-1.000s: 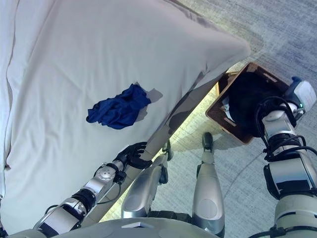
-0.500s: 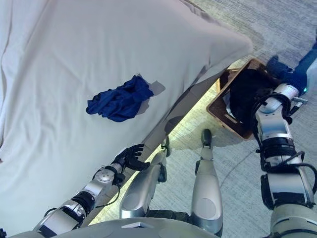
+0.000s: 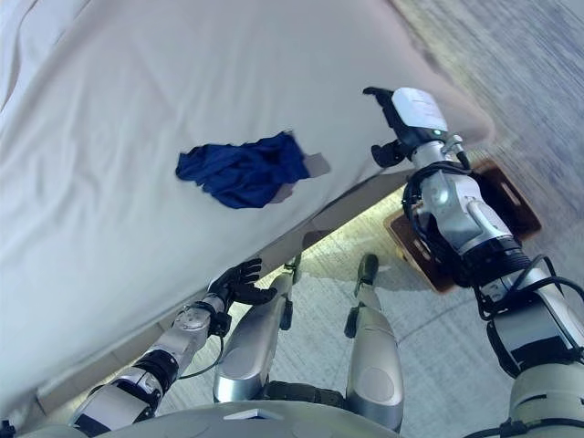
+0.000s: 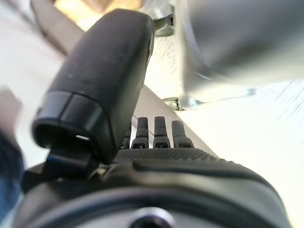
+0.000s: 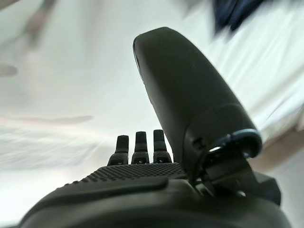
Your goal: Pick up the clothes from the bed and place them into the basket
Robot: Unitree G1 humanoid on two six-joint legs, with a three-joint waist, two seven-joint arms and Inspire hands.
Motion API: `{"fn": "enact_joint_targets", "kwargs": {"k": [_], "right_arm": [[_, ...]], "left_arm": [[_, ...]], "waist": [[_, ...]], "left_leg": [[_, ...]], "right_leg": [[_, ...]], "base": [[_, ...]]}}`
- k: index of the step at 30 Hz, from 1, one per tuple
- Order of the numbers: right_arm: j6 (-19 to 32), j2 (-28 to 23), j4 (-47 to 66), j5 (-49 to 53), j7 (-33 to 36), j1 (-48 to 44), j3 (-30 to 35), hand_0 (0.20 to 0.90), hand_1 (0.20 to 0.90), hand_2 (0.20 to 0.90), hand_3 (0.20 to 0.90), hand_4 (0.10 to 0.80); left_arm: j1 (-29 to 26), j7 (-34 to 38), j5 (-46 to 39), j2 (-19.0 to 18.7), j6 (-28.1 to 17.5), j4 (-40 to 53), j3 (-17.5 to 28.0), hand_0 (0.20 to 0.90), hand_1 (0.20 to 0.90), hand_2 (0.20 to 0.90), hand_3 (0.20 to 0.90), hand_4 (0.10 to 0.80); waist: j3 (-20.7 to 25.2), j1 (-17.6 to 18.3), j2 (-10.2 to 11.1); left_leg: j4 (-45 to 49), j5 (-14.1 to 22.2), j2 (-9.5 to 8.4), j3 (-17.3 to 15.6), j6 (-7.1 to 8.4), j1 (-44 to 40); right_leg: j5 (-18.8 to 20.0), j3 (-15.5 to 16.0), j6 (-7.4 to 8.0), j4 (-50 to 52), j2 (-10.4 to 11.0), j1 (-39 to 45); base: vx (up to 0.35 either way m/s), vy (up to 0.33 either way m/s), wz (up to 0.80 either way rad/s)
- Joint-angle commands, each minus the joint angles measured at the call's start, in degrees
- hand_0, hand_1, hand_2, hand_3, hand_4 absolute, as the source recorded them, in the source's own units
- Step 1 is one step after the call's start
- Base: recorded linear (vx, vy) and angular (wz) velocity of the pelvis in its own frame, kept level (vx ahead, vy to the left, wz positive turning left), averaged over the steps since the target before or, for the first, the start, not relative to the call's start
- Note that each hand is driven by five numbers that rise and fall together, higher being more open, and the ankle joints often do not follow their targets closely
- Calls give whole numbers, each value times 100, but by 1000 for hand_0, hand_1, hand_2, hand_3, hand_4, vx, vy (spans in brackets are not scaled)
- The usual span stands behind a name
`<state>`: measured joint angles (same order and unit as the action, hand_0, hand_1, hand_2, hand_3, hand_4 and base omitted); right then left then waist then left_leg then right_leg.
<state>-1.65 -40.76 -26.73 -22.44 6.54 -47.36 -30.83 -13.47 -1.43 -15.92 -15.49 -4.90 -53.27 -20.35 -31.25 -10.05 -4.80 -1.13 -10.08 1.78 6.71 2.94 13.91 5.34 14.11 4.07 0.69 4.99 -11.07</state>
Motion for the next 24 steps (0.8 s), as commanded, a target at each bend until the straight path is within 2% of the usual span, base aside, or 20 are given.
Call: {"fn": "enact_joint_targets", "kwargs": {"k": [1, 3, 5, 6, 8, 12, 14, 18, 24], "right_arm": [[80, 202, 103, -304, 163, -1163, -190, 900, 900, 900, 900, 800], [-181, 357, -514, -209, -78, -1717, -629, 900, 900, 900, 900, 800], [-680, 508, -1003, -224, -379, -1986, -937, 900, 900, 900, 900, 800], [-692, 555, -1214, -70, -386, -2039, -1030, 900, 900, 900, 900, 800], [-850, 692, -1375, 168, -530, -2108, -1036, 900, 900, 900, 900, 800], [-1340, 1136, -1975, 661, -1416, -2179, -992, 900, 900, 900, 900, 800], [-1529, 1354, -2228, 711, -1727, -2234, -1012, 900, 900, 900, 900, 800], [-1877, 1725, -2761, 910, -2365, -2279, -1026, 900, 900, 900, 900, 800], [-2055, 2151, -3538, 1249, -2772, -2421, -920, 900, 900, 900, 900, 800]], "left_arm": [[326, 29, -180, -557, 92, -37, -25, 900, 900, 900, 900, 800], [372, 14, -203, -720, 123, -8, -3, 900, 900, 900, 900, 800], [419, 45, -291, -835, 180, 22, 66, 900, 900, 900, 900, 800], [460, 40, -276, -881, 190, 36, 128, 900, 900, 900, 900, 800], [502, 33, -224, -935, 177, 62, 175, 900, 900, 900, 900, 800], [584, -108, -174, -1009, 25, 43, 293, 900, 900, 900, 900, 800], [610, -159, -180, -985, -69, 45, 290, 900, 900, 900, 900, 800], [633, -232, -101, -926, -173, 191, 239, 900, 900, 900, 900, 800], [652, -317, -30, -937, -223, 364, 167, 900, 900, 900, 900, 800]], "waist": [[147, -463, 720], [146, -757, 777], [146, -983, 824], [146, -1090, 850], [146, -1213, 882], [146, -1532, 889], [146, -1641, 882], [146, -1847, 830], [146, -2020, 814]], "left_leg": [[835, 821, -453, 45, -265, 281], [797, 761, -481, 220, -281, 472], [748, 715, -493, 347, -287, 609], [724, 706, -489, 402, -291, 669], [679, 676, -476, 477, -282, 726], [524, 532, -482, 640, -242, 901], [458, 625, -454, 662, -208, 874], [469, 589, -451, 797, -180, 1030], [437, 548, -470, 864, -165, 1128]], "right_leg": [[-352, 278, 57, 791, 338, -206], [-351, 482, 98, 812, 337, -278], [-339, 656, 120, 814, 364, -323], [-327, 735, 123, 814, 386, -340], [-316, 848, 135, 804, 402, -344], [-313, 1122, 170, 768, 473, -339], [-474, 1123, 217, 819, 472, -300], [-548, 1264, 221, 930, 529, -385], [-517, 1393, 248, 850, 530, -367]], "base": [[41, -16, 55], [52, 1, 74], [66, 18, 69], [71, -15, 52], [67, -19, 39], [75, 21, 40], [108, -15, 24], [78, 2, 15], [25, 1, 7]]}}
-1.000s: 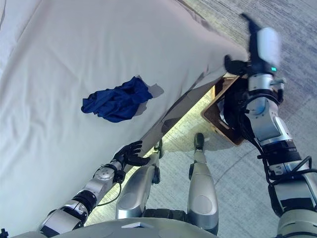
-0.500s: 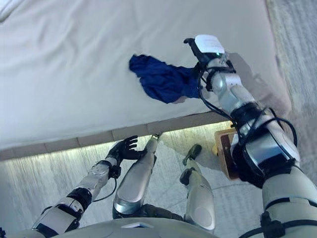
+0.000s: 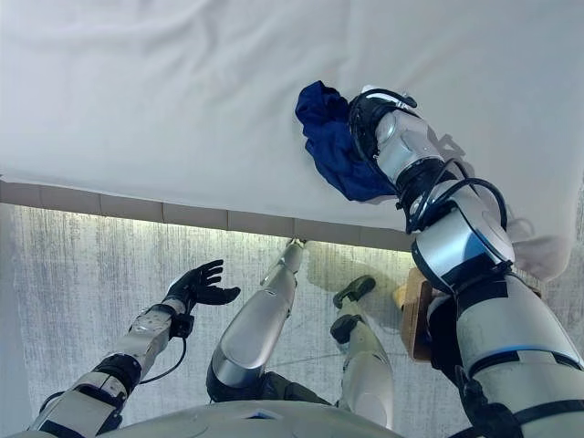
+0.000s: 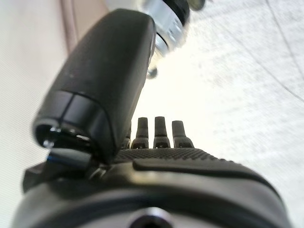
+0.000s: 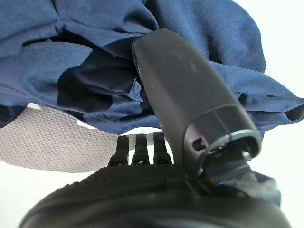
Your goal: Pick up the clothes from the bed and place them into the basket
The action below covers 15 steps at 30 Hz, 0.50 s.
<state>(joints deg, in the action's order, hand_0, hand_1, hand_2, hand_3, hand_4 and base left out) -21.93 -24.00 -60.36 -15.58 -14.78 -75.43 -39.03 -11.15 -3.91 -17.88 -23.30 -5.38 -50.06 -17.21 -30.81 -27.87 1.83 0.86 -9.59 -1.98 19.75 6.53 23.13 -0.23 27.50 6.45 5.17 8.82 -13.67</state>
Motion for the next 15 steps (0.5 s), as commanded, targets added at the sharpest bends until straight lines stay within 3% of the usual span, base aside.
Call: {"fn": "enact_joint_targets", "kwargs": {"k": [1, 2, 3, 11, 15], "right_arm": [[-10, 562, -321, 672, -546, 355, -53, 754, 754, 754, 730, 630], [20, 624, -359, 713, -395, 358, -23, 476, 476, 476, 406, 306], [90, 665, -373, 846, -140, 356, 16, 300, 300, 300, 200, 100], [1066, 760, 285, 1653, 2541, 305, 773, 300, 300, 300, 200, 100], [1759, 370, 1650, 2317, 3977, 789, 1325, 300, 300, 300, 200, 100]], "left_arm": [[411, -60, 195, -157, -166, 63, -172, 900, 900, 900, 900, 800], [425, -43, 197, -158, -170, 80, -184, 900, 900, 900, 900, 800], [436, -24, 204, -150, -159, 93, -190, 900, 900, 900, 900, 800], [448, 337, 132, 51, -204, -42, -232, 900, 900, 900, 900, 800], [551, 635, 136, 132, -149, -248, -90, 900, 900, 900, 900, 800]], "waist": [[101, -258, 152], [101, -258, 150], [101, -251, 146], [101, 59, 218], [101, 530, 393]], "left_leg": [[229, 485, -89, -432, -513, 223], [225, 481, -80, -432, -506, 222], [208, 478, -73, -443, -510, 210], [279, 482, -56, -603, -551, 183], [224, 730, 35, -923, -612, -393]], "right_leg": [[49, 59, 23, 383, 140, -107], [62, 45, 37, 376, 129, -109], [64, 27, 46, 361, 114, -100], [328, -247, 30, 227, 79, -189], [352, -820, 67, 167, -12, 61]], "base": [[23, -26, 5], [24, -32, 8], [11, -24, 5], [-64, 35, -6], [-44, 16, -40]]}}
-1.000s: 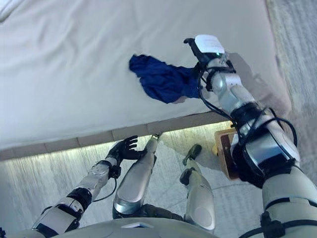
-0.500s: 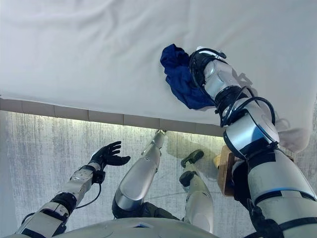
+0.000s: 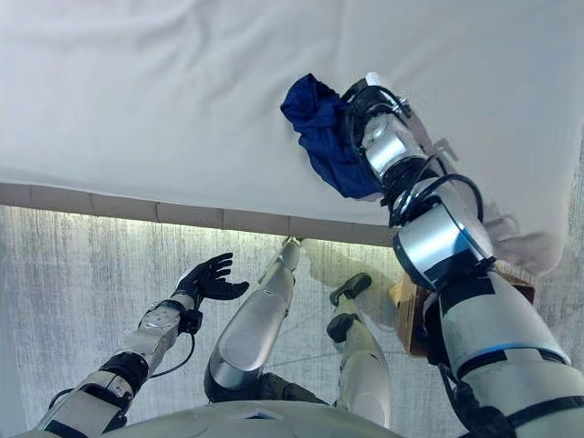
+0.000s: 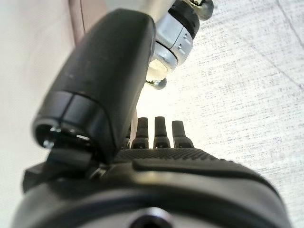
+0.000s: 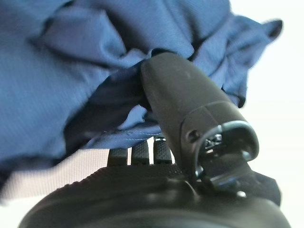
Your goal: Pick up the clothes from the bed and place them into the basket
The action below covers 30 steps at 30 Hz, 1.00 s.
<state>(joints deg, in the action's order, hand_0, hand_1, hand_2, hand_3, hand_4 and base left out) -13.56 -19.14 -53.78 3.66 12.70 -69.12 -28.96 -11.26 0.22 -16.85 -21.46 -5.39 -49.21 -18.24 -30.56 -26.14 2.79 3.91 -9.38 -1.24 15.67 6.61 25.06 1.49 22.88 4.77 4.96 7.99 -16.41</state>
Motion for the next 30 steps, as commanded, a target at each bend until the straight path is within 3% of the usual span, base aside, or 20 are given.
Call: {"fn": "enact_joint_targets", "kwargs": {"k": [1, 4, 9, 17, 22, 30], "right_arm": [[1013, -174, 1118, 455, 1367, 231, 404, 300, 300, 300, 200, 100], [1146, -529, 1740, 614, 1618, 656, 798, 300, 300, 300, 200, 100], [1088, -1011, 2393, 699, 1602, 1430, 1185, 300, 300, 300, 200, 100], [1260, -1718, 3398, 588, 1818, 2594, 2101, 300, 300, 300, 200, 100], [1415, -2061, 3842, 420, 2077, 3216, 2733, 300, 300, 300, 200, 100], [1021, -2394, 3563, 154, 1401, 3902, 3040, 300, 300, 300, 200, 100]], "left_arm": [[564, 222, 76, -56, -151, -364, 27, 900, 900, 900, 900, 800], [533, 204, 170, -128, -88, -495, 68, 900, 900, 900, 900, 800], [598, 53, 582, -211, 97, -720, 46, 900, 900, 900, 900, 800], [533, -108, 900, -86, 250, -917, 24, 900, 900, 900, 900, 800], [480, -249, 1028, 47, 241, -945, -27, 900, 900, 900, 900, 800], [544, -414, 1337, 253, 428, -1198, -25, 900, 900, 900, 900, 800]], "waist": [[77, 422, 313], [78, 749, 359], [566, 1332, 381], [1380, 2214, 99], [1715, 2500, 4], [2118, 2678, 106]], "left_leg": [[-99, 740, -35, -565, -635, -679], [-185, 889, -8, -847, -710, -1218], [-232, 1102, 41, -1285, -805, -1761], [-589, 1167, 86, -1835, -914, -2573], [-617, 1250, 76, -2048, -926, -2777], [-261, 1508, 96, -2284, -833, -2964]], "right_leg": [[183, -423, 240, 168, 66, 392], [229, -760, 259, 42, 61, 734], [293, -1128, 249, -66, 38, 982], [306, -1803, 254, -85, -149, 1226], [212, -1997, 191, -217, -251, 1399], [101, -2039, 54, -425, -305, 1755]], "base": [[-23, -10, -81], [-3, -26, -63], [73, -23, -66], [62, -33, -68], [80, -60, -40], [94, -93, -24]]}}
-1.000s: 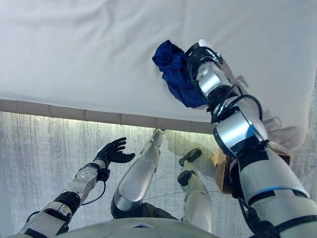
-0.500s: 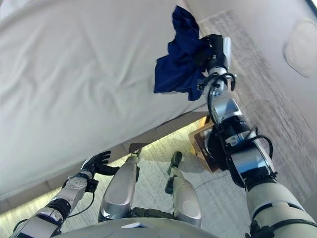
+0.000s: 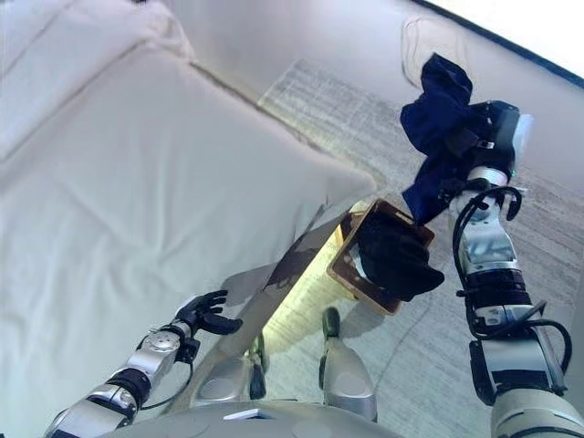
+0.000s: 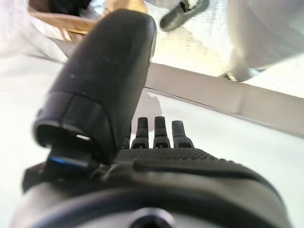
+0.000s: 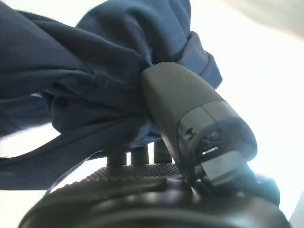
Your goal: Pick up the clothes from the bed and place them into the basket
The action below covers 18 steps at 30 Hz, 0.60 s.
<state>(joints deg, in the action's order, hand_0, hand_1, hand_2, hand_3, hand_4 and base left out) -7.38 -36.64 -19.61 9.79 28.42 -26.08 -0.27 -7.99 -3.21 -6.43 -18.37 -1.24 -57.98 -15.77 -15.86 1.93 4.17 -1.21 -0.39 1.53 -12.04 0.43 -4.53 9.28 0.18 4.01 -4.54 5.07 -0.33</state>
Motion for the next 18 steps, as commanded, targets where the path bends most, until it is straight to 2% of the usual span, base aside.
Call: {"fn": "enact_joint_targets", "kwargs": {"k": [1, 7, 10, 18], "right_arm": [[291, -681, 60, -521, -262, -347, 162, 300, 300, 300, 200, 100], [42, -705, -517, -834, -384, -171, 77, 300, 300, 300, 200, 100], [-81, -722, -912, -986, -362, -201, -37, 300, 300, 300, 200, 100], [-80, -952, -2018, -1052, -195, -926, -584, 300, 300, 300, 200, 100]], "left_arm": [[234, -85, 332, -53, 38, -373, -274, 900, 900, 900, 900, 800], [373, -135, 448, -55, 40, -585, -321, 900, 900, 900, 900, 800], [342, -134, 385, -74, 25, -559, -408, 900, 900, 900, 900, 800], [-319, 8, -131, -26, -303, -167, -699, 900, 900, 900, 900, 800]], "waist": [[674, -121, -23], [667, -116, -59], [495, -132, -167], [-602, -87, -674]], "left_leg": [[274, 616, -169, 488, -197, -26], [359, 626, -92, 545, -118, -114], [465, 570, -38, 650, -46, 40], [714, 251, -62, 1024, 141, 940]], "right_leg": [[-697, 234, 116, 524, -16, 178], [-840, 267, 46, 611, -37, 276], [-942, 334, -6, 804, -40, 131], [-1158, 611, -214, 1477, 34, -762]], "base": [[134, -126, -18], [97, -89, -1], [-28, -96, 10], [-230, -69, 22]]}}
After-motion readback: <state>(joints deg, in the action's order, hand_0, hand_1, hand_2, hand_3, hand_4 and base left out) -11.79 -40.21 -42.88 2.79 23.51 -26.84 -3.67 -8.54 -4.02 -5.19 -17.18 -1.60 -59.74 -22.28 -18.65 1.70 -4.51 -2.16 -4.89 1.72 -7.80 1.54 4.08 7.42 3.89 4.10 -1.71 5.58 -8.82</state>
